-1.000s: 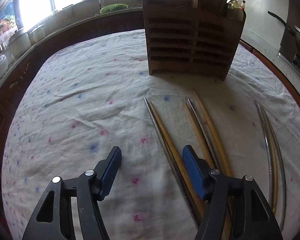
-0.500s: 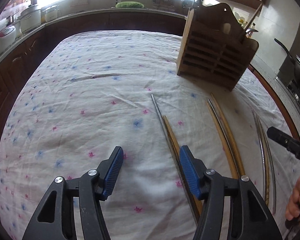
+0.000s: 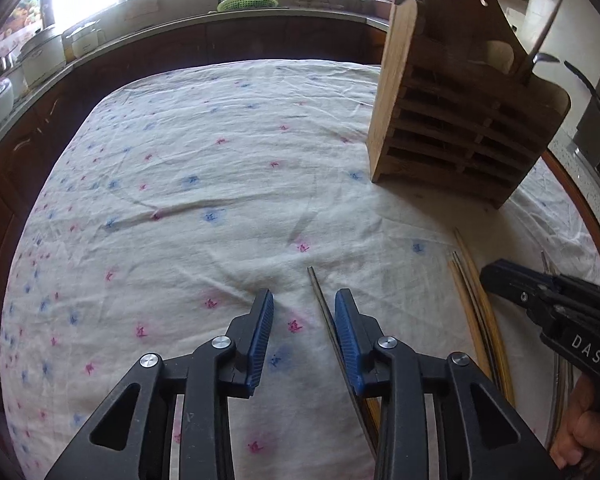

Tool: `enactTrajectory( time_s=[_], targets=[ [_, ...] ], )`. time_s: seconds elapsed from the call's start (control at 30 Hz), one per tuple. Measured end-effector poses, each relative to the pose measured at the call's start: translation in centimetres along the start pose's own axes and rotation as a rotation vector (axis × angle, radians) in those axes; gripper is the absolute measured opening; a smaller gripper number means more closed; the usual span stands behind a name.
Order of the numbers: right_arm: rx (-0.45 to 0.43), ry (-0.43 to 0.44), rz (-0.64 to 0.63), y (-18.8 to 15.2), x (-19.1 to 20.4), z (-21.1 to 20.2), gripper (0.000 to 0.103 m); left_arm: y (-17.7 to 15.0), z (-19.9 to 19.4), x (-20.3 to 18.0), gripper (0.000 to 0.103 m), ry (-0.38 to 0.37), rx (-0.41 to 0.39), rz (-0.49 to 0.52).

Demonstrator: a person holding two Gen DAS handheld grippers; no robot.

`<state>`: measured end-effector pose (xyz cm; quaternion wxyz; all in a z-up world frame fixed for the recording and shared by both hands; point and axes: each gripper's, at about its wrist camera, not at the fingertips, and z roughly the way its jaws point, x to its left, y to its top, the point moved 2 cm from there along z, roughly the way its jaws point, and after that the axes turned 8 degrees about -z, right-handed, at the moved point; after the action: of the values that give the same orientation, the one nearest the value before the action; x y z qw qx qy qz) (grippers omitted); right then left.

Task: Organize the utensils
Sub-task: 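Grasp a steel chopstick with the left gripper while the right gripper grasps a wooden one, then lift the held chopsticks and carry them above the wooden holder with both grippers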

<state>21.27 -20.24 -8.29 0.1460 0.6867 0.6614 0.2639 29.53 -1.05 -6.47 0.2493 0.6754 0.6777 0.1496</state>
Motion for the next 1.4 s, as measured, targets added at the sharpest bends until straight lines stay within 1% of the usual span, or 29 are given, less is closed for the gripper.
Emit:
enactTrajectory(
  time_s=[0.07,0.13,0.2,0.27,0.33,0.37,0.43,0.47,0.57,0.63,0.8,0.93,1.03,1.2,1.4],
  targets=[
    [0.005,-0.024,-0.024,0.6,0.5,0.4,0.016,0.0,0.2,-0.8,0.032,0.019,-0.003,0.033],
    [0.020,-0.015,-0.029,1.0,0.9,0.9,0.016,0.0,0.4,-1.0,0.032,0.012,-0.009,0.040],
    [0.018,-0.043,-0.055,1.1,1.5,1.1,0.016,0.1,0.6,-0.9,0.031,0.000,-0.014,0.036],
    [0.012,-0.080,-0.096,1.3,1.9,1.3,0.015,0.2,0.7,-0.9,0.023,-0.001,-0.025,0.038],
    [0.018,-0.104,-0.117,1.4,2.0,1.6,0.015,0.2,0.8,-0.9,0.010,-0.010,-0.031,0.041],
    [0.022,-0.120,-0.137,1.4,2.3,1.6,0.014,0.1,0.7,-0.9,0.008,-0.014,-0.033,0.042],
    [0.023,-0.135,-0.159,1.4,2.3,1.6,0.012,0.0,0.3,-0.7,0.006,-0.020,-0.036,0.038],
    [0.024,-0.130,-0.156,1.4,2.1,1.5,0.009,-0.1,0.0,-0.4,0.006,-0.030,-0.035,0.028],
    [0.009,-0.082,-0.096,1.2,1.2,0.6,0.005,-0.3,-1.0,0.7,0.002,-0.090,-0.035,-0.022],
    [-0.025,-0.052,-0.063,1.0,0.7,-1.0,0.005,-0.6,-2.4,1.4,0.002,-0.108,-0.055,-0.043],
    [-0.125,0.040,-0.014,0.5,0.0,-6.1,0.005,-1.3,-6.9,3.0,0.002,-0.187,-0.114,-0.092],
    [-0.207,0.072,-0.003,0.2,-0.2,-10.3,0.005,-2.1,-11.3,4.0,0.002,-0.232,-0.186,-0.108],
    [-0.263,0.080,0.002,0.1,-0.1,-12.6,0.005,-3.1,-14.6,4.5,0.002,-0.257,-0.236,-0.107],
    [-0.336,0.093,-0.010,0.0,0.6,-15.9,0.005,-4.8,-19.3,5.2,0.002,-0.270,-0.309,-0.100],
    [-0.407,0.090,-0.033,0.6,1.6,-18.9,0.005,-6.2,-23.9,6.2,0.002,-0.282,-0.382,-0.099]
  ],
)
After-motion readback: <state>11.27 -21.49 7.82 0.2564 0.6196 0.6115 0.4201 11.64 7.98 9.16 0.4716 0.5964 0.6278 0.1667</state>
